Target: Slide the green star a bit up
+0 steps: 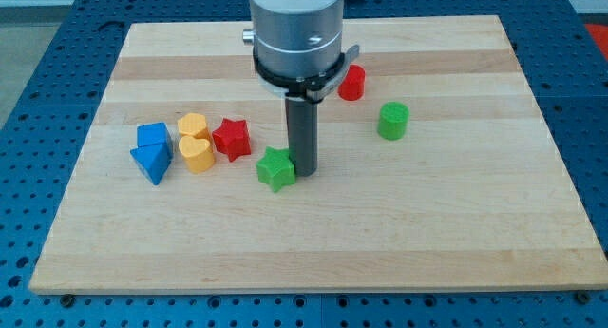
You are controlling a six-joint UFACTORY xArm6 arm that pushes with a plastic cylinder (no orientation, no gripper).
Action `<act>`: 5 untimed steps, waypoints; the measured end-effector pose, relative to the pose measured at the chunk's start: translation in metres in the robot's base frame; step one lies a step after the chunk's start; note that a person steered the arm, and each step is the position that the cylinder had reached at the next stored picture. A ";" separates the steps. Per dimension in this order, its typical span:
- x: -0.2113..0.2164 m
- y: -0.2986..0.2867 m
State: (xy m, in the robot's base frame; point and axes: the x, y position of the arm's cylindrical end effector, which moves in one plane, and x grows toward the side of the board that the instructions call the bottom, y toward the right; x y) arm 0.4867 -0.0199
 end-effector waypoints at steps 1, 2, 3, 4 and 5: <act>0.021 0.002; 0.054 0.002; 0.067 -0.024; 0.050 -0.027; 0.025 -0.027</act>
State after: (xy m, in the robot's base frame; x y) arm 0.5118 -0.0472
